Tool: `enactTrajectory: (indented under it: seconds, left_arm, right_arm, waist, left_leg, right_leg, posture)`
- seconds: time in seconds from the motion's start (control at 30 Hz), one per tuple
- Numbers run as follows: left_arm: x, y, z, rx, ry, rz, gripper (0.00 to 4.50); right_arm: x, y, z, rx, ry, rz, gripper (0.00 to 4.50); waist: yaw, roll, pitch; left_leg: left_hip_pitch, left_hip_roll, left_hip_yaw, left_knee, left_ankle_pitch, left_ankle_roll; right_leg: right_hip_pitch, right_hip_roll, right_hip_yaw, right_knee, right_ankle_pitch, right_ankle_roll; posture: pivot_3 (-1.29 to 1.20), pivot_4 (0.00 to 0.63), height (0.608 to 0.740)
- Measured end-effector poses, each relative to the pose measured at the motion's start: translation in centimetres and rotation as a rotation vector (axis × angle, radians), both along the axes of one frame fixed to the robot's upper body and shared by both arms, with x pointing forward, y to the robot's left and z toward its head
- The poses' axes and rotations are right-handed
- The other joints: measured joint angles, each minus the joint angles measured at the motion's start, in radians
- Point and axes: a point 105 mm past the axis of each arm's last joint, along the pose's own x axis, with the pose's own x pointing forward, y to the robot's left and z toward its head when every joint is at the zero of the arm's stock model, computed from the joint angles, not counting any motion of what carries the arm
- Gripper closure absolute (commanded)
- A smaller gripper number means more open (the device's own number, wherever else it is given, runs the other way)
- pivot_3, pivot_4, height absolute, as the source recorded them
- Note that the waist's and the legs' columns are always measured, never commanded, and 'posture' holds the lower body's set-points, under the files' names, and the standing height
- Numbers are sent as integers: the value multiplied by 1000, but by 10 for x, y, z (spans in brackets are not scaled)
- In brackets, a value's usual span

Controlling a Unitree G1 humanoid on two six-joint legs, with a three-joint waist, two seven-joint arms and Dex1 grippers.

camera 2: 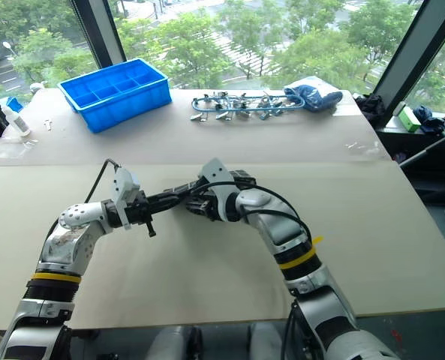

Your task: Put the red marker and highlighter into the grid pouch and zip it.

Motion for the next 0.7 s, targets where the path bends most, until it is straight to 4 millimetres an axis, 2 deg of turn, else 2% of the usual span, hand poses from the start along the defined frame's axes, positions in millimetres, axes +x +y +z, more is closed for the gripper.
enactTrajectory:
  seconds: [0.1,0.13,0.5,0.57,0.7]
  left_arm:
    - [0,0,0,-1,0,0,4500]
    - [0,0,0,-1,0,0,4500]
    - [0,0,0,-2,0,0,4500]
    - [0,-1,0,-3,0,0,4500]
    - [-1,-3,-2,-1,4,-8,4500]
  right_arm:
    - [0,-3,1,1,0,5,4312]
    - [0,-4,1,3,3,13,4480]
    - [-7,-10,4,25,6,31,4480]
    - [-10,-15,3,17,18,30,4480]
    - [-32,-43,-7,-26,65,72,4480]
  waist:
    - [-1,0,0]
    - [-1,0,0]
    - [0,0,0]
    - [1,0,0]
    - [7,0,0]
  left_leg:
    - [0,0,0,0,0,0]
    - [0,0,0,0,0,0]
    - [0,0,0,0,0,0]
    - [0,0,0,0,0,0]
    - [-1,-1,0,0,-1,2]
  right_leg:
    - [0,0,0,0,0,0]
    - [0,0,0,0,0,0]
    - [0,0,0,0,0,0]
    - [0,0,0,0,0,0]
    - [0,-1,0,-1,0,0]
  posture:
    - [0,150,740]
    - [0,150,740]
    - [0,150,740]
    - [0,150,740]
    - [0,150,740]
